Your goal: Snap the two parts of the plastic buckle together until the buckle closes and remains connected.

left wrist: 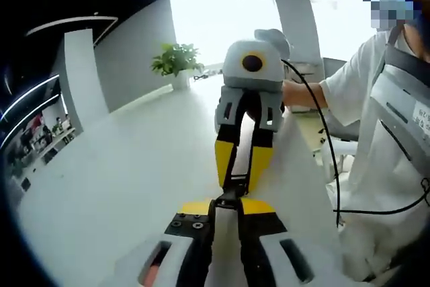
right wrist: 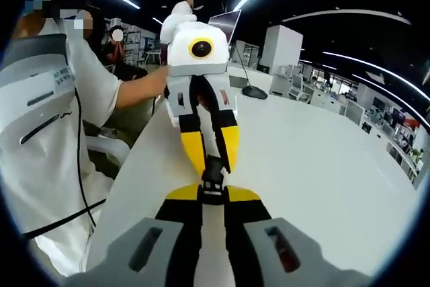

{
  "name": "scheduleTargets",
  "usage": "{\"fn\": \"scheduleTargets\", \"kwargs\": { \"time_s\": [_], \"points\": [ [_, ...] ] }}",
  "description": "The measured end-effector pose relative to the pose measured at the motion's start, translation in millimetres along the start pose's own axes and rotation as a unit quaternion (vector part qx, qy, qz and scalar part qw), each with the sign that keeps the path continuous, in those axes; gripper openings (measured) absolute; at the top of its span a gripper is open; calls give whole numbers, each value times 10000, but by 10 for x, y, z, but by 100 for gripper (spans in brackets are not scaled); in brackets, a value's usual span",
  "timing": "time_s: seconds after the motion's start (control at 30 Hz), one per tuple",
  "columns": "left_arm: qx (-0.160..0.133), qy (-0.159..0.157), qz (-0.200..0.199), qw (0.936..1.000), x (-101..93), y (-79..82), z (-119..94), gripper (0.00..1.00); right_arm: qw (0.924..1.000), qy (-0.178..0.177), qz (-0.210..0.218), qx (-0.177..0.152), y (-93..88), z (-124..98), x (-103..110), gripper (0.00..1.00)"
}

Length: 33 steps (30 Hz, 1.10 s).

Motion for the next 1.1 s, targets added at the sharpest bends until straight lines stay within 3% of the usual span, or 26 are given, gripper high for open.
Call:
{"fn": "scheduleTargets", "kwargs": {
  "time_s": [0.2, 0.33, 0.53, 0.87, 1.1],
  "points": [
    [-203, -97, -68, 9997, 6, 41, -31, 14, 9992, -188, -309, 159, -37, -41, -27, 9],
    [-150, -206, -24, 9997, -1, 30, -12, 14, 9979, -128, -618, 175, -22, -58, -10, 9],
    [-268, -397, -62, 9988, -29, 59, 0, 13, 9976, -98, -683, 102, 17, -78, -13, 10],
    [-150, -65, 179, 9997, -21, 69, 41, 11, 9988, -247, -337, 267, -4, -57, -49, 10],
    [-26, 178, 81, 9998, 19, 34, 81, 10, 9976, -412, -351, 432, -26, -30, -63, 9]
  ]
}}
Point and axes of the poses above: the point that each gripper's makers call its tool centre point, and the gripper's own axes: z roughly forward along the fingers, x roughly to its left, y roughly out of its top, the point moved 5 cm from there along -z, roughly backward along the fingers, and after that the axes turned 3 degrees about -z, right-handed, at the moved point
